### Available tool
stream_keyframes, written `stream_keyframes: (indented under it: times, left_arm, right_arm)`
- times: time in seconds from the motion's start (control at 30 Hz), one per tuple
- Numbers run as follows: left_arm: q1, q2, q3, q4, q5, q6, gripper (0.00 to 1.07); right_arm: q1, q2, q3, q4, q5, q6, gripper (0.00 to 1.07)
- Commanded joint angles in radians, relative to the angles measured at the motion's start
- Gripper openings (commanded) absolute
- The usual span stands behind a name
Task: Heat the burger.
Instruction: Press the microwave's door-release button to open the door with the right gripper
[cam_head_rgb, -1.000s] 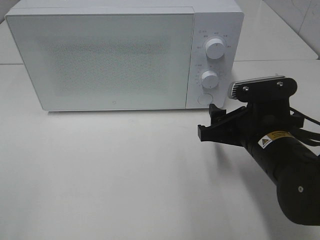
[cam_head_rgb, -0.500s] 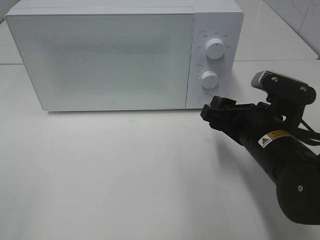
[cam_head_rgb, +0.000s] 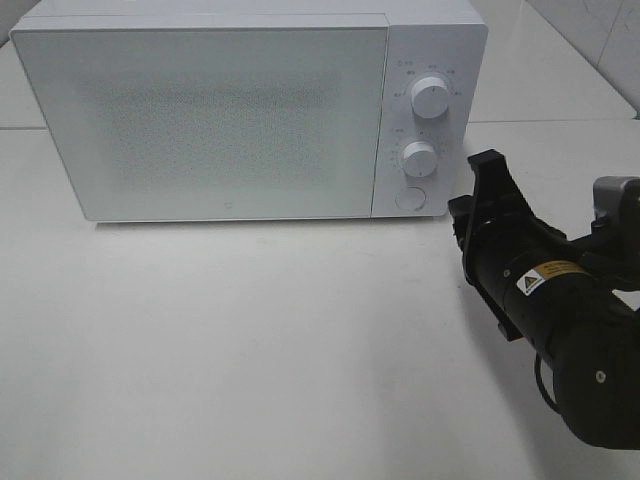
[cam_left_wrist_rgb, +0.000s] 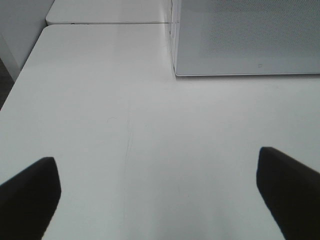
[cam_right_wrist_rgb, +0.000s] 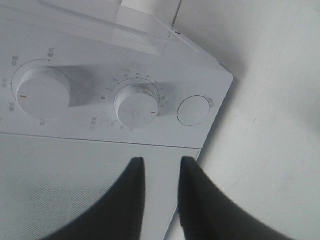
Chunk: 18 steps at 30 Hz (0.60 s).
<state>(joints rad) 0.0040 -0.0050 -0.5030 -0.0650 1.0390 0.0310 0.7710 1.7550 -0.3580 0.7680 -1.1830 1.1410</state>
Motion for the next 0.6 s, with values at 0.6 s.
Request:
stream_keyframes:
  times: [0.6]
  left_arm:
    - [0.002,-0.019,0.004,-0.004,-0.002,-0.009,1.00]
  right_arm:
    - [0.000,0.026,-0.017,0.028,0.046,0.278,0.00]
